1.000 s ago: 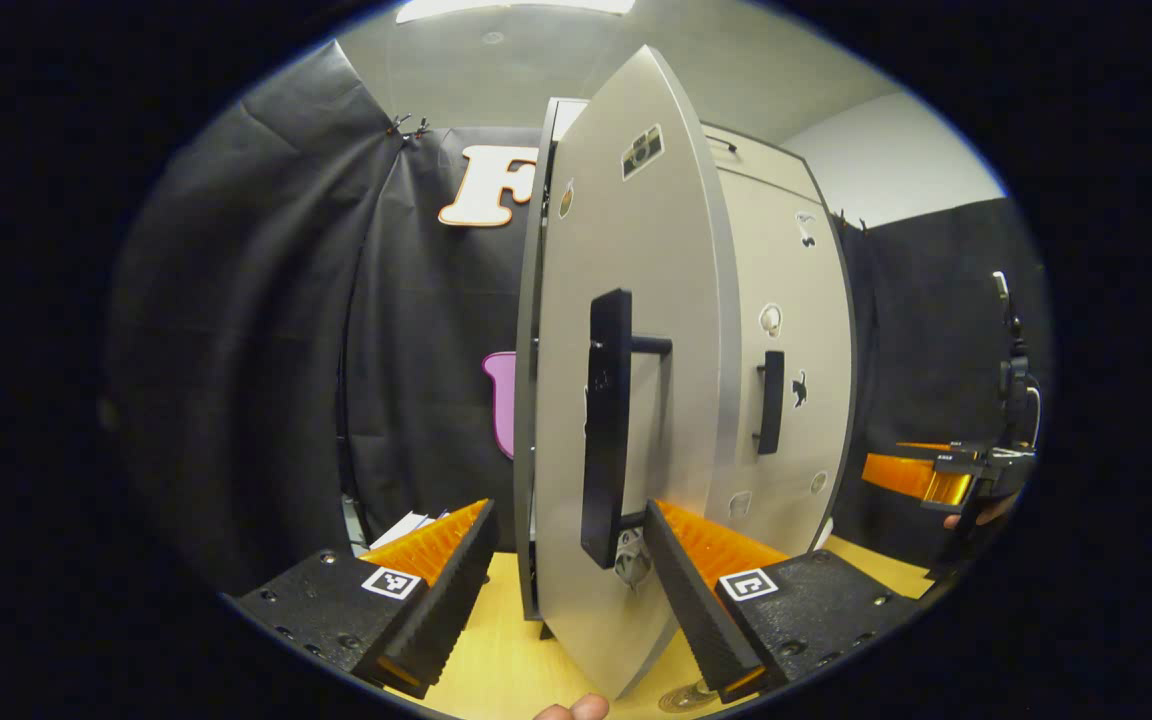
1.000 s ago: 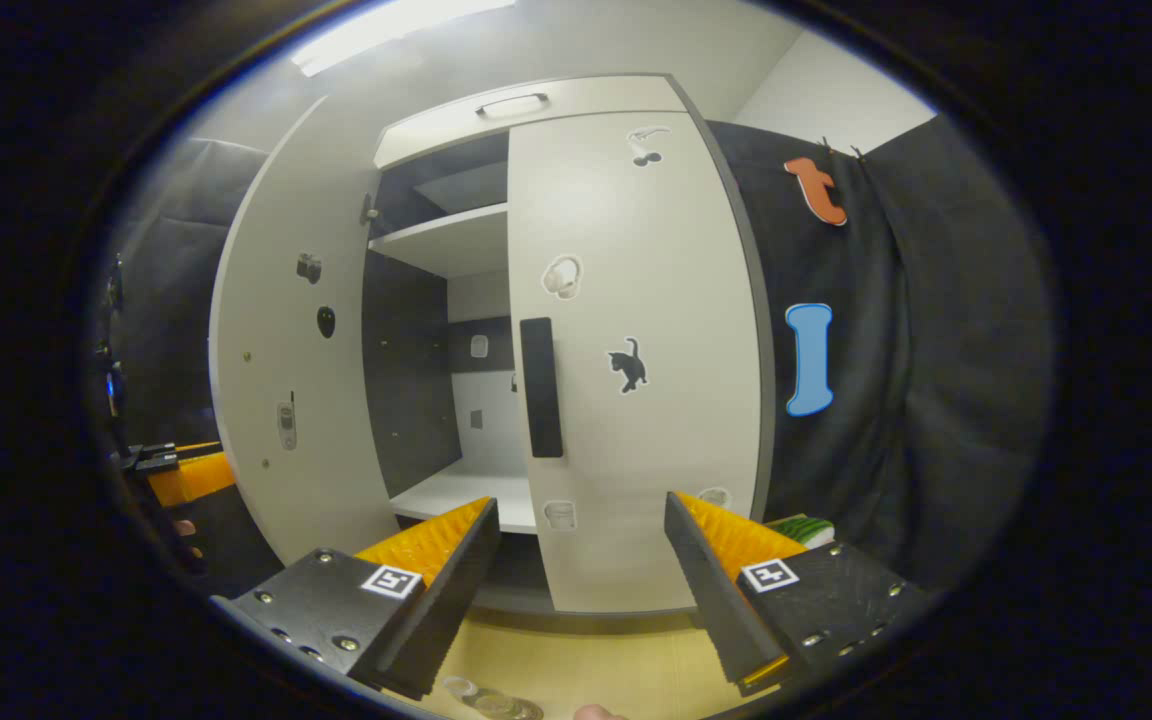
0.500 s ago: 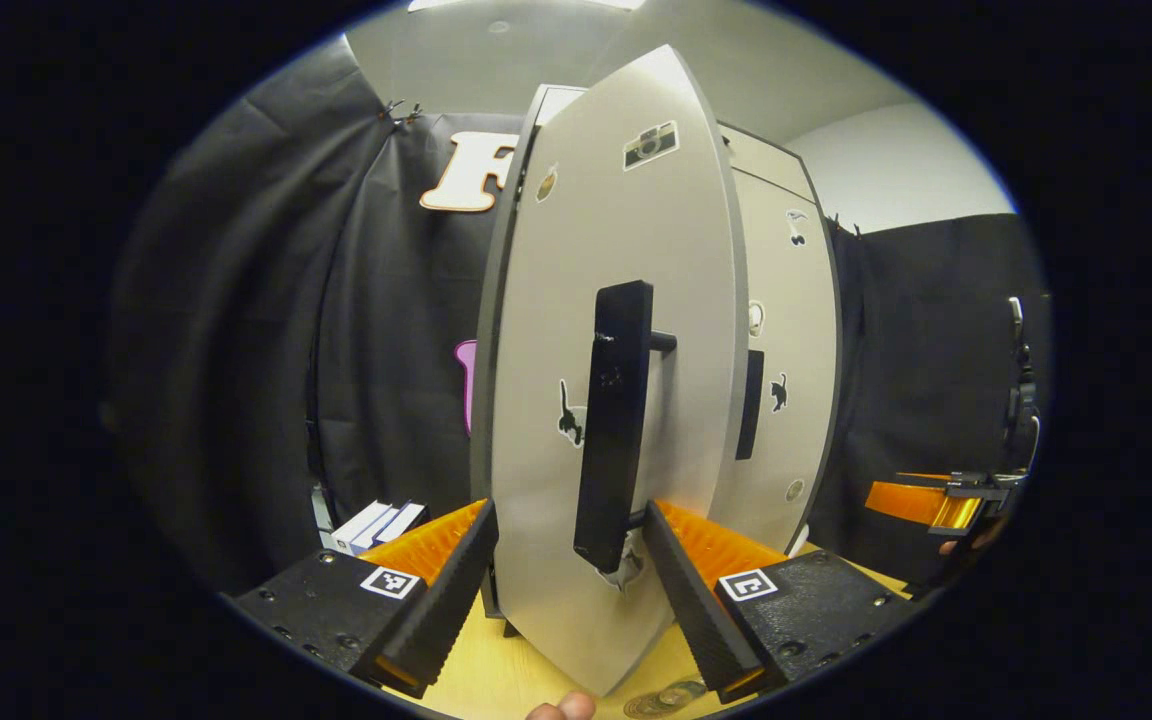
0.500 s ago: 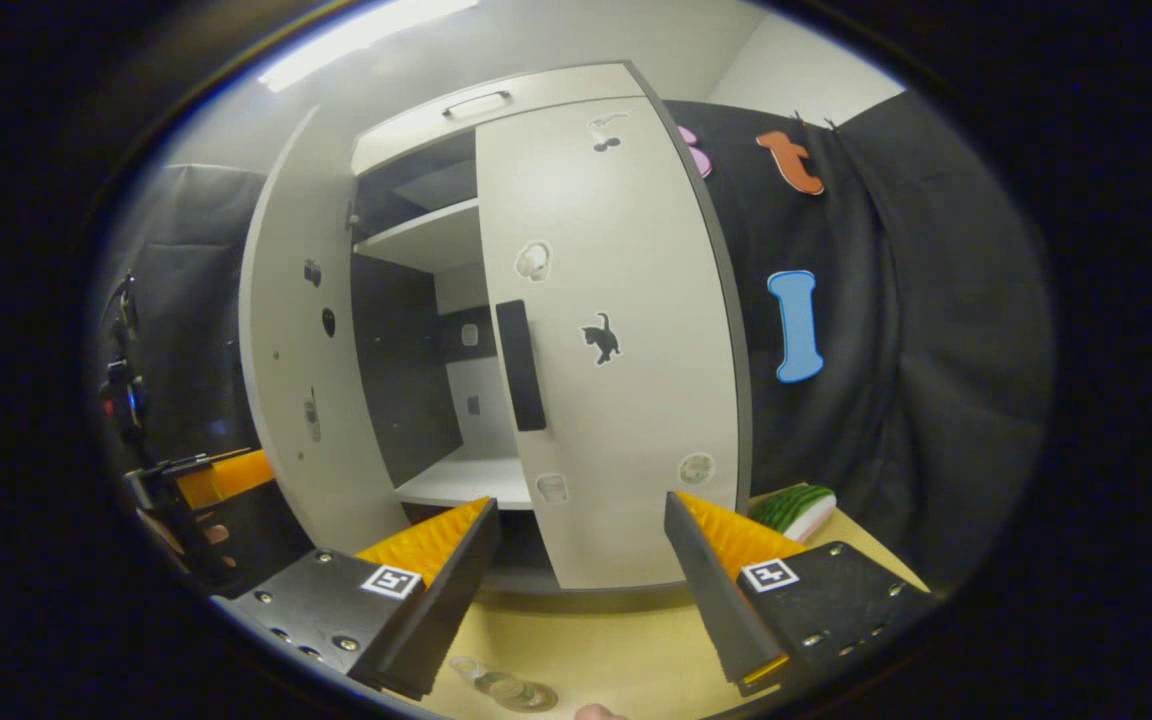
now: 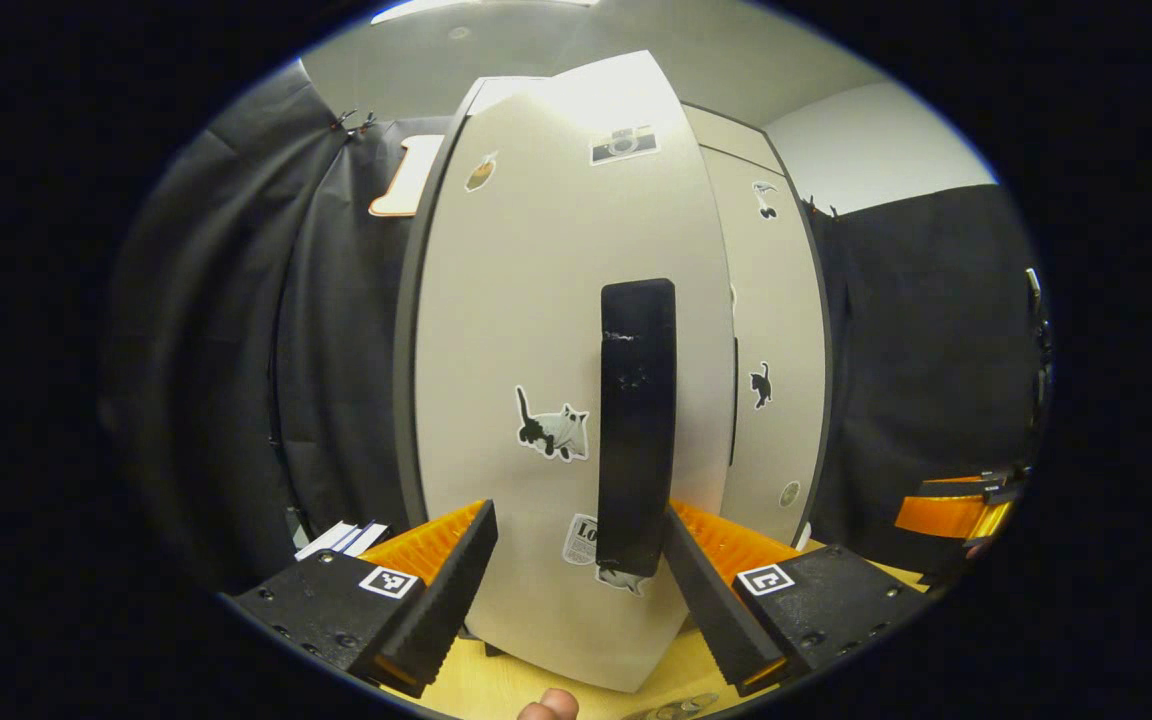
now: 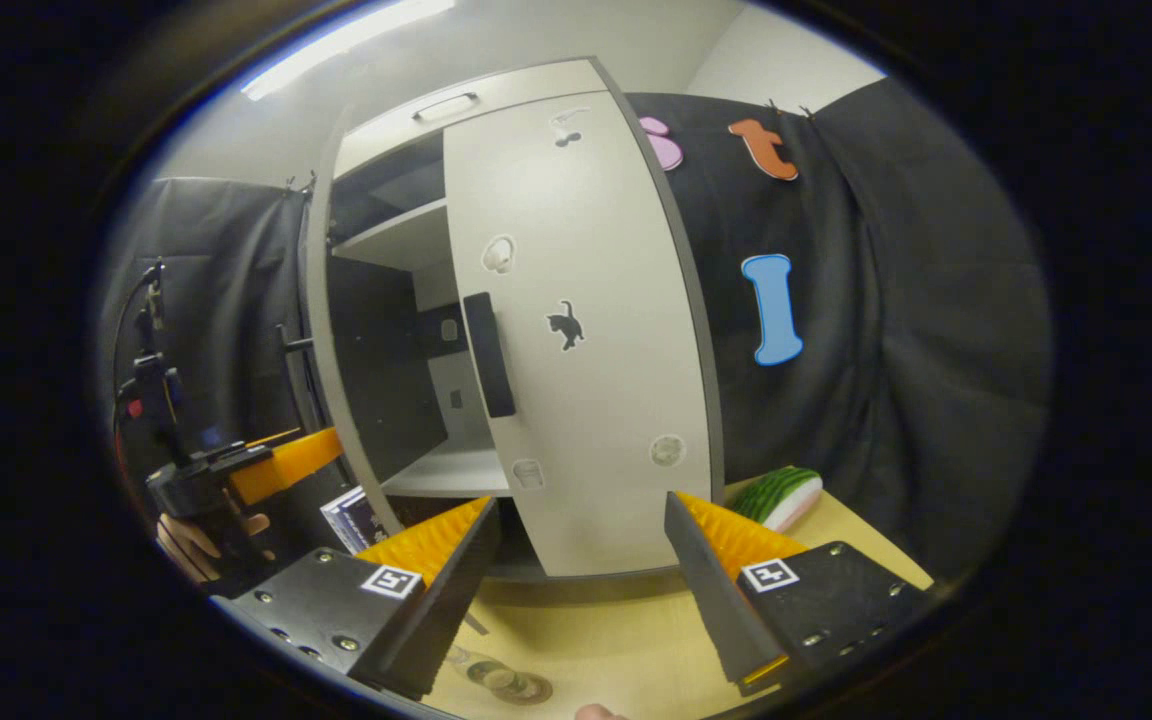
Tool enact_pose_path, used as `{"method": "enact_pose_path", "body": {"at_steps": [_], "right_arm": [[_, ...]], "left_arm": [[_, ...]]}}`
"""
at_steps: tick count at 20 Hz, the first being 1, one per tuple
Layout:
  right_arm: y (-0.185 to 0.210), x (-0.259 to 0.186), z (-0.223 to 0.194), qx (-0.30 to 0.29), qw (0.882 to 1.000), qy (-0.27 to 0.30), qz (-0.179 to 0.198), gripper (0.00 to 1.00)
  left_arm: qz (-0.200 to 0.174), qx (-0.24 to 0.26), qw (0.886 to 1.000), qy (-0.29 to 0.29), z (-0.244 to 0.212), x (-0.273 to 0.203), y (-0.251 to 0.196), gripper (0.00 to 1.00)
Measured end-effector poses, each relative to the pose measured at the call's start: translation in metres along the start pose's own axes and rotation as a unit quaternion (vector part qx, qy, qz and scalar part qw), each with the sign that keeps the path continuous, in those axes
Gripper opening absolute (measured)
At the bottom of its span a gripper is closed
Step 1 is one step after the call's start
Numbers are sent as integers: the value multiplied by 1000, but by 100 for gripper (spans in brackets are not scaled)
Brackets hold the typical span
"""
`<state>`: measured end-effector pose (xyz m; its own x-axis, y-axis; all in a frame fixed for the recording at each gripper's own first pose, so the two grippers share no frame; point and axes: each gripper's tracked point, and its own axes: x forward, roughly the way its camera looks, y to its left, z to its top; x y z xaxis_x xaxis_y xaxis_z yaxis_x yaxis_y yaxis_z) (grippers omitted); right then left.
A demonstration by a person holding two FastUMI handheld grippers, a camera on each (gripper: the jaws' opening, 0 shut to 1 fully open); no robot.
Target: Grasp the bottle in the cabinet with the left hand and place it on the coaster, then close the right door with the right hand and the left door with the left hand.
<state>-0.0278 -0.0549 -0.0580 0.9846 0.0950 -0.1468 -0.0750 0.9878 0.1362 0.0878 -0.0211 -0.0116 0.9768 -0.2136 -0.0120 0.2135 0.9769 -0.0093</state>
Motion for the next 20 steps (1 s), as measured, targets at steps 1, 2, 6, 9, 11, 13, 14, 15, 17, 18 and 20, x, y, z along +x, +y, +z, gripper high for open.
{"method": "enact_pose_path", "body": {"at_steps": [1, 2, 6, 9, 11, 13, 14, 15, 17, 18, 20], "right_arm": [[-4, 0, -1, 0, 1000, 2, -3, 100], [-8, 0, -2, 1, 1000, 3, -6, 100], [-23, -2, -6, 2, 1000, 9, -19, 100], [-28, -2, -9, 18, 1000, 9, -24, 100], [-24, -4, -12, 22, 1000, 9, -18, 100], [-21, -6, -18, 12, 1000, 11, -16, 100], [-19, -8, -21, 7, 1000, 13, -14, 100], [-16, -9, -21, 3, 1000, 14, -11, 100], [-13, -11, -23, 0, 1000, 17, -9, 100], [-14, -13, -25, 0, 1000, 17, -9, 100], [-17, -16, -26, 4, 1000, 20, -11, 100]], "left_arm": [[-1, 4, 1000, 0, 1, 6, -2, 100], [-2, 2, 1000, 2, 1, 10, -4, 100], [-5, -17, 1000, 11, -7, 43, -18, 100], [0, -15, 1000, 12, -8, 60, -22, 100], [6, -17, 1000, 13, -8, 70, -25, 100], [9, -19, 1000, 15, -10, 81, -27, 100], [10, -19, 1000, 14, -10, 89, -27, 100], [12, -18, 1000, 16, -12, 96, -28, 100], [26, -15, 999, 17, -14, 104, -28, 100], [34, -7, 999, 16, -13, 107, -27, 100], [47, 4, 999, 16, -15, 111, -27, 100]]}}
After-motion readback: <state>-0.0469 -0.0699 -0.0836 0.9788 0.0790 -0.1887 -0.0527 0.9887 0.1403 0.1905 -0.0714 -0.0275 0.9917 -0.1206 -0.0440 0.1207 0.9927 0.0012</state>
